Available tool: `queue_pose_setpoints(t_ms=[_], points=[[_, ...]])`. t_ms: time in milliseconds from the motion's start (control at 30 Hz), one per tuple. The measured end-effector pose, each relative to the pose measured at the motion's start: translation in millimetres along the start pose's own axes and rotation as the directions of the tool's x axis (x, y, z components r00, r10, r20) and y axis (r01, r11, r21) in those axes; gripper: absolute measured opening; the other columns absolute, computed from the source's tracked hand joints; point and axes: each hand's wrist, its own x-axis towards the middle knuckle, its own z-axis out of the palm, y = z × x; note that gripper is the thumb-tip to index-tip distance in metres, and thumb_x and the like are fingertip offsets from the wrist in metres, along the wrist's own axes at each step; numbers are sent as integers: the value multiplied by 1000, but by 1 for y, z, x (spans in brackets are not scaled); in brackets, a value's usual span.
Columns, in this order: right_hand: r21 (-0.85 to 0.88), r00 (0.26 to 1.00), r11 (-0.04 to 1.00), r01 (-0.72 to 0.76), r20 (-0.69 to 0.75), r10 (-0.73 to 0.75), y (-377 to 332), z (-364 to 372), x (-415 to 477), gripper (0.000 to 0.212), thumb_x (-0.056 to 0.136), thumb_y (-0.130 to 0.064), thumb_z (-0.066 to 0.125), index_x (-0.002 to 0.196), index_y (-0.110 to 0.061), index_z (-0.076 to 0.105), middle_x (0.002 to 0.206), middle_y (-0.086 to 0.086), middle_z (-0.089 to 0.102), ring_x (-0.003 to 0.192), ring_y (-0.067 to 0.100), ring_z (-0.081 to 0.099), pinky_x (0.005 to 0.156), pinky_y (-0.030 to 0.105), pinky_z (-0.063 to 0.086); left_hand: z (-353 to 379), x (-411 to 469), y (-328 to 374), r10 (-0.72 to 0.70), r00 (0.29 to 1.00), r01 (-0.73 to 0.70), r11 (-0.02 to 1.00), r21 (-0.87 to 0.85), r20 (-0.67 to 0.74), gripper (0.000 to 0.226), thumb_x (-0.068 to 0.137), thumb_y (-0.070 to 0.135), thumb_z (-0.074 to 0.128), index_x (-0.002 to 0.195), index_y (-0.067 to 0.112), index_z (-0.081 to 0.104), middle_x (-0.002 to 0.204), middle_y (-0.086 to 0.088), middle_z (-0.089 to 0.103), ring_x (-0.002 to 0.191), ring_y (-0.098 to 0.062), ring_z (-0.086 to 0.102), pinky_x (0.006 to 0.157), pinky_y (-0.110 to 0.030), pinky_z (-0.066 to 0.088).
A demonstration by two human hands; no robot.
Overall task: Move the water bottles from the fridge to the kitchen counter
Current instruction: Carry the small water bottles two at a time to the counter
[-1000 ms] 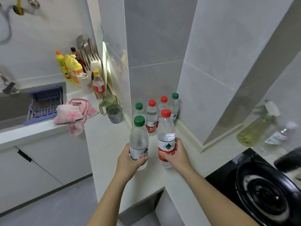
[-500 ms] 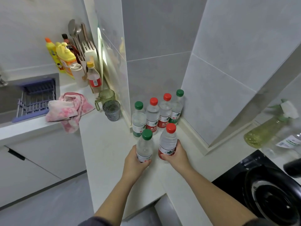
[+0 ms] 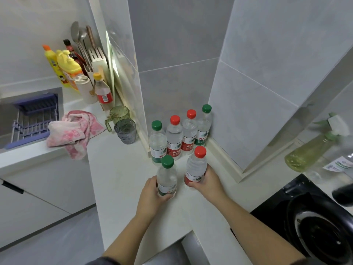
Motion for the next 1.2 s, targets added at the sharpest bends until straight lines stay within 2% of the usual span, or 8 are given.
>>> queue_pose_setpoints(t_ms=[200, 400, 467, 633, 767, 867, 1033, 1200], points=[[11, 997, 1000, -13, -74, 14, 9, -19, 32, 66, 60, -26, 87, 117, -24, 54, 113, -5, 66, 105, 15, 65, 90, 42, 54, 23, 40, 27, 32, 999, -31, 999, -31, 26, 52, 70, 23, 85, 114, 19, 58, 109, 2, 60, 98, -15, 58, 86, -33, 50], [16, 989, 996, 91, -117, -89, 7, -40, 58, 67, 65, -9, 82, 103, -58, 57, 104, -26, 68, 98, -6, 65, 79, 11, 49, 55, 77, 54, 84, 995, -81, 995, -56, 46, 60, 71, 20, 84, 124, 18, 57, 114, 1, 60, 103, -15, 58, 86, -25, 46], [20, 986, 996, 86, -148, -82, 9, -45, 65, 59, 66, -7, 84, 105, -45, 61, 103, -18, 71, 96, -2, 66, 76, 11, 49, 63, 86, 61, 98, 992, -97, 995, -12, 80, 59, 74, 23, 82, 126, 16, 54, 118, -2, 59, 106, -17, 57, 89, -30, 47], [-55, 970, 998, -35, -243, 21, 19, -41, 62, 55, 73, -19, 84, 118, -10, 54, 108, 6, 65, 100, 21, 62, 85, 38, 52, 67, 98, 68, -19, 984, -40, 946, 322, 179, 61, 83, 43, 71, 127, 10, 45, 126, -8, 49, 107, -25, 58, 82, -32, 47], [-72, 956, 993, -92, -286, 68, 25, -35, 64, 42, 81, -19, 78, 115, -12, 55, 78, -11, 61, 70, 2, 58, 60, 17, 41, 72, 108, 76, -83, 979, 8, 929, 371, 187, 57, 86, 43, 68, 122, 7, 45, 122, -11, 58, 108, -29, 60, 81, -34, 47], [-111, 942, 989, -99, -332, 57, 25, -36, 72, 33, 84, -15, 75, 111, -11, 58, 72, -17, 56, 66, -2, 54, 58, 10, 36, 79, 117, 83, -126, 977, 66, 946, 317, 172, 52, 87, 38, 69, 120, 6, 46, 116, -12, 64, 108, -30, 61, 82, -36, 47], [-124, 933, 986, -114, -354, 64, 24, -38, 86, 34, 84, -9, 74, 113, -5, 57, 76, -2, 61, 71, 19, 61, 71, 37, 52, 89, 124, 90, -151, 976, 92, 938, 333, 154, 51, 88, 35, 69, 122, 4, 46, 118, -13, 63, 110, -30, 61, 83, -35, 47], [-130, 924, 988, -90, -381, 34, 26, -34, 89, 35, 84, -6, 74, 114, -3, 57, 82, 3, 65, 76, 19, 62, 68, 26, 42, 91, 123, 89, -141, 978, 83, 939, 334, 153, 53, 89, 35, 67, 125, 4, 44, 121, -13, 62, 112, -29, 60, 85, -34, 47]])
